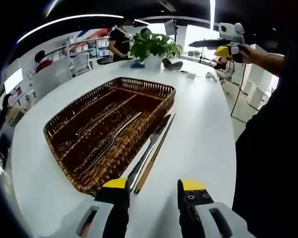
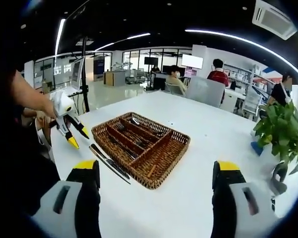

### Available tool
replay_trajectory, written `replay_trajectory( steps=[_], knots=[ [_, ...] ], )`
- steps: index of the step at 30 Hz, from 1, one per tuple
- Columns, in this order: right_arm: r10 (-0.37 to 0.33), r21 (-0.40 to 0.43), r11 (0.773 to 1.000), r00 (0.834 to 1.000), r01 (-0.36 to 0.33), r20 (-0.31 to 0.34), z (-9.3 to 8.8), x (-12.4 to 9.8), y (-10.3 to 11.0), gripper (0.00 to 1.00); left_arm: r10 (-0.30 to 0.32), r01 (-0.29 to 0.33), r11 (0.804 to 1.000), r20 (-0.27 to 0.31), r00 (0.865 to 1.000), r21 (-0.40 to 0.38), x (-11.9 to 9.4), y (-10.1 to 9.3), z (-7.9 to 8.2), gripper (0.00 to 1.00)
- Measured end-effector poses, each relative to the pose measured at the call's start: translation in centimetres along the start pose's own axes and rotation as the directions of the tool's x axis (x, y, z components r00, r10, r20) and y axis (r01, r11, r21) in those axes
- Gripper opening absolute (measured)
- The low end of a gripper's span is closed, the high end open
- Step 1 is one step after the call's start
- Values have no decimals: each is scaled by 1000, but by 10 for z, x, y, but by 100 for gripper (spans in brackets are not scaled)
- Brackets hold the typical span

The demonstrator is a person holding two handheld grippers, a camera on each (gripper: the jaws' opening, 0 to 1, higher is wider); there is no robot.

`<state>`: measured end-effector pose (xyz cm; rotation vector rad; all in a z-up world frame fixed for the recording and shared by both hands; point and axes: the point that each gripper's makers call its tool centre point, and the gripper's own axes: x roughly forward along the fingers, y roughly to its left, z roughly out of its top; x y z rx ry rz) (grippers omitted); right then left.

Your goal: Arrange the knives, forks, and spoons in their matching storage slots by inserting each utensil handle-first until every utensil is classified and aligned in the correct compartment

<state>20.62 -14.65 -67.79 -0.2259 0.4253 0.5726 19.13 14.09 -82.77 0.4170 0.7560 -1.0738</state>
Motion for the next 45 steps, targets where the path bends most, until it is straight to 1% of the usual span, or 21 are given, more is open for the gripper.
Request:
replay_trajectory(
  steps=[1,2,3,4,5,6,12,13,14,16,18,21,23,27,30,32,35,36,45],
  knots=[
    [1,-1,1000,1000,-1,-3,-1,0,0,95,-1,1,1000,-10,1000,7,2,1,-2,37],
    [3,-3,1000,1000,-3,-8,-2,1,1,95,2,-1,1000,-31,1000,20,4,4,-6,33],
    [4,-4,1000,1000,-4,-11,-2,1,1,95,6,-5,999,-36,999,40,7,6,-6,28],
    [6,-6,1000,1000,-6,-11,-2,2,2,94,6,-4,999,-38,999,41,8,7,-6,22],
    [7,-8,1000,1000,-7,-11,-2,2,2,94,1,0,999,-42,999,37,10,8,-8,20],
    [8,-10,1000,1000,-9,-13,-2,2,3,94,-5,6,999,-47,999,34,12,8,-9,19],
    [10,-12,1000,1000,-10,-19,-3,3,4,93,6,-4,999,-49,999,46,16,14,-7,19],
    [10,-11,1000,1000,-11,-20,-3,3,4,93,6,-3,998,-51,999,58,17,15,-8,18],
    [11,-11,1000,1000,-11,-22,-4,3,4,93,0,6,995,-67,998,95,18,15,-12,16],
    [15,-14,1000,1000,-15,-26,-4,4,6,93,-20,28,995,-89,996,94,20,14,-17,15],
    [19,-22,1000,999,-20,-33,-5,5,9,93,-36,45,994,-91,995,101,22,12,-18,13],
    [22,-29,999,999,-23,-41,-6,6,10,93,-23,31,995,-87,996,92,25,19,-19,12],
    [20,-29,999,999,-21,-41,-5,6,10,92,-25,32,996,-85,996,83,26,20,-19,10],
    [19,-33,999,999,-20,-35,-2,8,10,91,-37,47,993,-94,995,108,27,20,-21,5],
    [18,-29,999,999,-19,-35,-3,9,9,90,-43,54,992,-96,994,114,28,19,-21,5],
    [20,-29,999,999,-21,-39,-4,10,9,90,-51,66,988,-110,993,138,29,16,-23,6],
    [24,-32,999,999,-25,-42,-4,12,10,90,-60,86,980,-148,987,180,31,12,-31,7],
    [25,-31,999,999,-26,-41,-3,12,10,90,-63,86,980,-133,989,180,30,11,-28,8],
    [30,-37,999,999,-32,-37,0,15,10,90,-61,84,980,-129,990,182,29,14,-27,6]
  ],
)
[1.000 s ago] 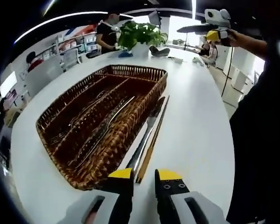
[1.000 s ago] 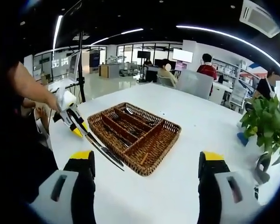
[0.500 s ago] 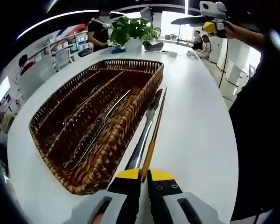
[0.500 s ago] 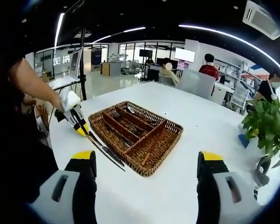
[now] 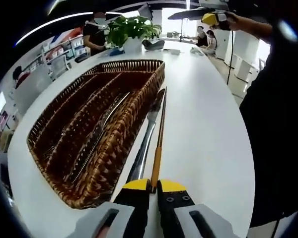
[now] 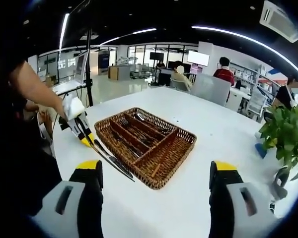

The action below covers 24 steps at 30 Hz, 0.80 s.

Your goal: Arrange the knives, forks, and spoons in their matching storage slots by inserting each utensil handle-first until every utensil is classified and aligned in the correct compartment

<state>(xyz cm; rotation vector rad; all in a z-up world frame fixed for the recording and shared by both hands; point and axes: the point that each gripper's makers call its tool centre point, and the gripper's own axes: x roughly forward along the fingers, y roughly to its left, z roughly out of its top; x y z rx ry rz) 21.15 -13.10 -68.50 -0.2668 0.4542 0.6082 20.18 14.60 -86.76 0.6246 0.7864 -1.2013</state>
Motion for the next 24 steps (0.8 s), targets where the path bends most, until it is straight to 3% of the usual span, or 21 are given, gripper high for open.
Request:
replay_trajectory(
  steps=[6,10,12,14,24],
  knots=[
    [1,0,1000,1000,-1,-4,-2,0,0,90,-17,17,1000,-6,1000,-26,0,-4,1,9],
    [3,0,1000,1000,-3,-3,-2,-1,1,90,-10,11,1000,-18,1000,5,1,-4,-1,10],
    [6,-1,1000,1000,-6,-5,-2,0,2,90,-6,6,999,-18,1000,32,1,-4,-1,5],
    [10,-3,1000,1000,-10,-6,-3,0,3,90,-11,14,994,-27,1000,110,1,-6,0,5],
    [12,-8,1000,1000,-12,0,1,2,3,90,11,0,987,-65,998,162,-2,-5,2,4]
  ],
)
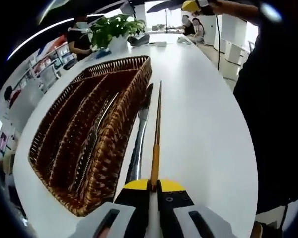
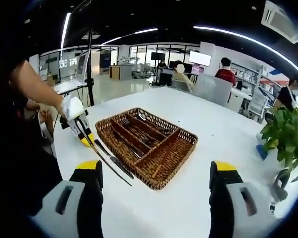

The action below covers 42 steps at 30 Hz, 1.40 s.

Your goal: Arrange the knives, forks, and spoons in their matching storage slots by inserting each utensil handle-first until every utensil is classified and aligned in the correct compartment

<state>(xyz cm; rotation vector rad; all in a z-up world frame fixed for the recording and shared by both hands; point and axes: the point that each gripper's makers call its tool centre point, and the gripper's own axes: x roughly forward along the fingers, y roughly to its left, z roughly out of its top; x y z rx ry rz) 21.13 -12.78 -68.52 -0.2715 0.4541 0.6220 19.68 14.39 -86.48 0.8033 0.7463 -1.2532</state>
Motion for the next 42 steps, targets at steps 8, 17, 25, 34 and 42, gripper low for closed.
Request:
replay_trajectory(
  steps=[8,17,25,34,42],
  knots=[
    [15,-12,1000,1000,-15,-1,3,4,3,90,28,-28,1000,60,998,5,-19,15,25,4],
    [26,-28,999,1000,-26,13,13,8,5,90,5,-3,1000,106,994,-12,-34,16,42,4],
    [48,-39,998,999,-47,16,16,11,9,88,-1,7,999,140,990,-44,-49,10,55,4],
    [89,-70,994,996,-87,26,25,14,17,86,-1,16,996,184,983,-85,-66,8,71,3],
    [128,-110,986,991,-125,29,34,17,24,84,5,21,994,229,973,-109,-84,4,88,3]
  ],
)
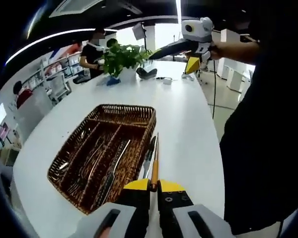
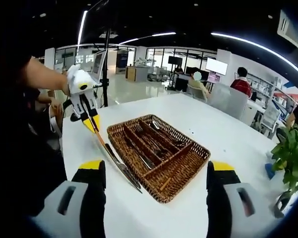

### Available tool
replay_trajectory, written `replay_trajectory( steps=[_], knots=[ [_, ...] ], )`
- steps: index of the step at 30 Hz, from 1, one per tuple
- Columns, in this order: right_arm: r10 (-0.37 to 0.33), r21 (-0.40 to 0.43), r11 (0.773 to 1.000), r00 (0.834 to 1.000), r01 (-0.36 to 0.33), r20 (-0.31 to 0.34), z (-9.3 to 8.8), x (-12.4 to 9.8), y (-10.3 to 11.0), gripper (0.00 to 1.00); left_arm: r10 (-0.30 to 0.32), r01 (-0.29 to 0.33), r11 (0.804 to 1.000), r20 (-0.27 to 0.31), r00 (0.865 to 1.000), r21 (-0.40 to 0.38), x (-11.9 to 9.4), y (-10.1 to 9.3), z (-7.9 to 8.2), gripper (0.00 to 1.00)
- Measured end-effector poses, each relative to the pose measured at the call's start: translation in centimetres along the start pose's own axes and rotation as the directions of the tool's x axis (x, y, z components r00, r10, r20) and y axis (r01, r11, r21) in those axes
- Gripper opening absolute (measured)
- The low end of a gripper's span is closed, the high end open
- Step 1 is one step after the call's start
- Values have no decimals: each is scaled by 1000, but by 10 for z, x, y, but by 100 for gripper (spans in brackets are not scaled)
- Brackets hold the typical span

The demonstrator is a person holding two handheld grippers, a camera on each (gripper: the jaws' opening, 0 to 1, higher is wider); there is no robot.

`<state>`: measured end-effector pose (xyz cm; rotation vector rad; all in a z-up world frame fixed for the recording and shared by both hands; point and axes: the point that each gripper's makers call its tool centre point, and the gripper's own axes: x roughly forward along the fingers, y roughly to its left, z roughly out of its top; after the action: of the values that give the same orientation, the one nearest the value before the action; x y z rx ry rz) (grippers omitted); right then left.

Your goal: Arrange the knives, forks, and spoons in their matching storage slots by inserting each utensil handle-first until every utensil is classified and aligned in the correct compartment

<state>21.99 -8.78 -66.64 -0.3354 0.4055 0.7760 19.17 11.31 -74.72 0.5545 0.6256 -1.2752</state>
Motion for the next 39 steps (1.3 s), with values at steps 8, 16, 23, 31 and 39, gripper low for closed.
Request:
replay_trajectory(
  steps=[8,16,23,31,39],
  knots=[
    [50,-41,998,999,-50,5,9,8,14,81,-4,4,1000,16,1000,1,-11,-5,15,3],
    [153,-85,985,988,-151,11,18,11,33,70,-23,22,999,31,999,36,-21,-14,35,3],
    [289,-107,951,957,-291,-28,18,22,65,52,-28,25,998,49,998,57,-22,-20,46,3],
    [416,-119,899,907,-421,-61,19,48,103,41,-35,30,997,61,998,76,-26,-24,56,3],
    [456,-159,874,888,-458,-55,28,65,123,42,-43,36,995,76,996,89,-32,-27,64,3]
  ],
)
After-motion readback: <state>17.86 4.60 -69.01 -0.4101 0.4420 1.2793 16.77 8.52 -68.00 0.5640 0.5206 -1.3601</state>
